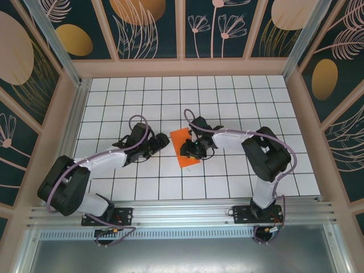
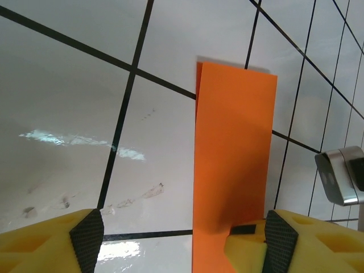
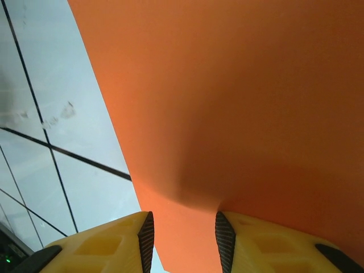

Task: Fold a paper plane with a square sheet of paper (pick it up from the middle)
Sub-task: Move the square sheet of paper to the center of the table.

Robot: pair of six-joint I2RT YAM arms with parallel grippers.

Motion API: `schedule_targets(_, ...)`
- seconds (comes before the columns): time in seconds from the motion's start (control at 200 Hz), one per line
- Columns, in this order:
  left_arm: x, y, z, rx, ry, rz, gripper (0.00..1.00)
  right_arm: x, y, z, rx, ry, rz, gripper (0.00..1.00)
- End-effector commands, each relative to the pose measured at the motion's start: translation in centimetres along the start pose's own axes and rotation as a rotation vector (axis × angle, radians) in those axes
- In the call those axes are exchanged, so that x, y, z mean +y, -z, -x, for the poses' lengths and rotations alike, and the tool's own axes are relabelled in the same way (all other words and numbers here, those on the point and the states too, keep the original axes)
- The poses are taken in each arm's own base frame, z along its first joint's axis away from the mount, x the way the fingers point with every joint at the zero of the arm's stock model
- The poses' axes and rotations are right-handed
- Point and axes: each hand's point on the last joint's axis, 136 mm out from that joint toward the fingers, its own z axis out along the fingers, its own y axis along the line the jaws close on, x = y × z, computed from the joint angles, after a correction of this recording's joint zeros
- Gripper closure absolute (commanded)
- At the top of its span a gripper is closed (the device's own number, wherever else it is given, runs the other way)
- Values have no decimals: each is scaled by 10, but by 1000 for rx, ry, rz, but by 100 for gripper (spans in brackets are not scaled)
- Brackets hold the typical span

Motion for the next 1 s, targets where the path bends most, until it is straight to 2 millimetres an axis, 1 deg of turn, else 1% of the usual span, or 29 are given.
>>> schedule_targets(0.0,9,9,4,-42,25,29,22,-8,-20,6,-31,-111,-64,60)
schedule_targets(0.03,11,12,5,-52,29,34,22,-3,-21,7,-40,-123,-55,60)
schedule_targets(0.085,15,16,6,-69,38,45,22,13,-21,12,-63,-147,-18,59)
schedule_targets(0.15,16,20,7,-85,46,43,21,47,-13,20,-89,-160,88,58)
schedule_targets(0.155,16,20,8,-85,46,43,21,47,-13,20,-89,-160,88,58)
schedule_targets(0.18,16,21,8,-89,48,41,21,60,-8,25,-107,-159,129,57)
schedule_targets(0.22,17,23,7,-91,54,39,21,76,5,34,-144,-142,171,57)
schedule_targets(0.25,17,24,7,-93,58,36,20,83,14,41,-177,-132,179,56)
schedule_targets(0.29,17,25,6,-92,61,31,20,87,26,50,-224,-103,166,55)
schedule_targets(0.345,19,27,6,-95,66,30,20,83,36,59,-266,-61,116,55)
schedule_targets(0.41,19,29,4,-95,71,19,19,67,40,68,-284,-4,29,57)
schedule_targets(0.45,20,29,2,-91,77,19,17,58,39,71,-276,27,-11,59)
schedule_targets(0.46,20,30,3,-93,77,16,17,52,37,73,-274,34,-35,60)
schedule_targets(0.49,19,30,2,-92,81,10,17,42,35,77,-272,54,-75,61)
schedule_targets(0.575,18,30,-1,-80,88,-13,16,24,25,85,-238,107,-144,64)
schedule_targets(0.646,15,30,-2,-72,87,-25,15,19,19,93,-219,144,-167,64)
schedule_targets(0.731,12,29,-4,-57,73,-35,14,21,13,102,-212,176,-166,64)
schedule_targets(0.826,10,26,-5,-45,60,-39,14,21,7,113,-221,168,-156,64)
schedule_targets(0.996,4,19,-11,-1,41,-69,14,8,-1,130,-255,106,-190,63)
